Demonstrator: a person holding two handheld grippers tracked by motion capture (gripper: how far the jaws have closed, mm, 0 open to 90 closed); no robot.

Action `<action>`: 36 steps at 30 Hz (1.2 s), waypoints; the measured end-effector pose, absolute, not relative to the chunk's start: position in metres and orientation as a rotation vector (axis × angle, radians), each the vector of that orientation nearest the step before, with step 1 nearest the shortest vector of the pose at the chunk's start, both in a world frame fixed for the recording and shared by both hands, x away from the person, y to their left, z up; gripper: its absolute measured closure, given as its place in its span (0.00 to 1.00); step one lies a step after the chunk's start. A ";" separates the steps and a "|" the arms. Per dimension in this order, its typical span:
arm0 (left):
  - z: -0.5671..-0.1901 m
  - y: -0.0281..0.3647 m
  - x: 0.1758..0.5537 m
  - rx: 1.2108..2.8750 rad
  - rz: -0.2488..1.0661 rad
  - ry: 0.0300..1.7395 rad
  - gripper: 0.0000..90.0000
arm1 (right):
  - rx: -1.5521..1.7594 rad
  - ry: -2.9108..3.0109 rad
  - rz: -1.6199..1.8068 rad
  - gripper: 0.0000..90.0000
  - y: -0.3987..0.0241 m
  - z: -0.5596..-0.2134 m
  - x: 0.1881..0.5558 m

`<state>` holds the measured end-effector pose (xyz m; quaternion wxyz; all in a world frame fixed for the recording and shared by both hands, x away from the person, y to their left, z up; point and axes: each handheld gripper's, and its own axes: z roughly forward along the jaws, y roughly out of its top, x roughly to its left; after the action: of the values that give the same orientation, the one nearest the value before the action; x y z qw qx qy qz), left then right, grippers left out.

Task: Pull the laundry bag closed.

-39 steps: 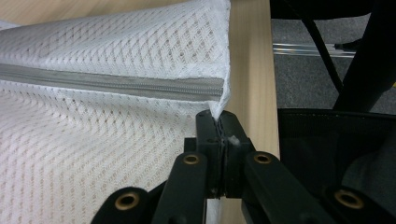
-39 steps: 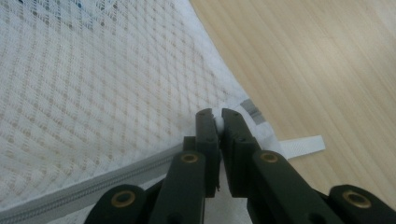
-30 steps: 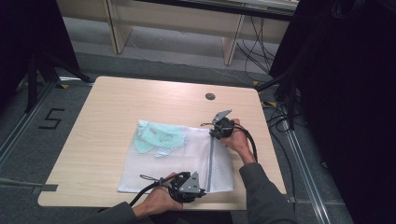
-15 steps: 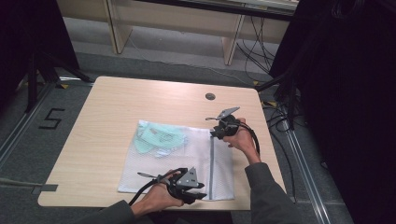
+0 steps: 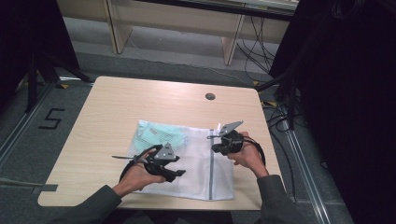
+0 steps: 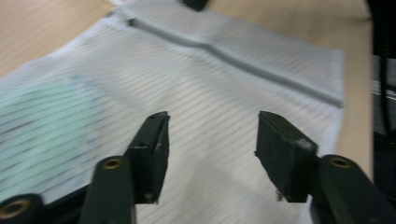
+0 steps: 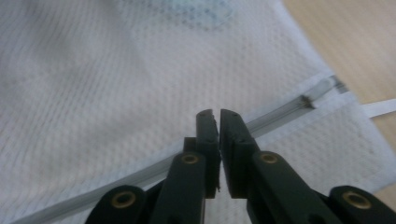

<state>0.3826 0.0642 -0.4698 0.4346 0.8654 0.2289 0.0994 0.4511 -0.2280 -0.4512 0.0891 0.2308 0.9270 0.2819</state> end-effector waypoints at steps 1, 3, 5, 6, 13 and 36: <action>-0.469 0.070 0.386 2.142 0.258 0.577 0.56 | 0.666 2.775 0.823 1.00 -0.227 -0.452 0.447; -0.466 0.082 0.392 2.143 0.294 0.589 0.68 | 0.633 2.803 0.814 1.00 -0.226 -0.453 0.439; -0.463 0.092 0.395 2.156 0.354 0.589 0.83 | 0.594 2.837 0.786 1.00 -0.224 -0.454 0.431; -0.462 0.095 0.397 2.157 0.373 0.586 0.91 | 0.599 2.846 0.776 1.00 -0.223 -0.454 0.427; -0.468 0.111 0.410 2.221 0.465 0.601 1.00 | 0.518 2.904 0.767 1.00 -0.221 -0.460 0.403; -0.500 0.125 0.432 2.340 0.423 0.673 1.00 | 0.537 3.000 0.623 1.00 -0.228 -0.480 0.388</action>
<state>0.4317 0.1250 -0.4996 0.3288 0.8943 0.2570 0.1615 0.3877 -0.2281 -0.4796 0.0157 0.1725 0.9643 0.2003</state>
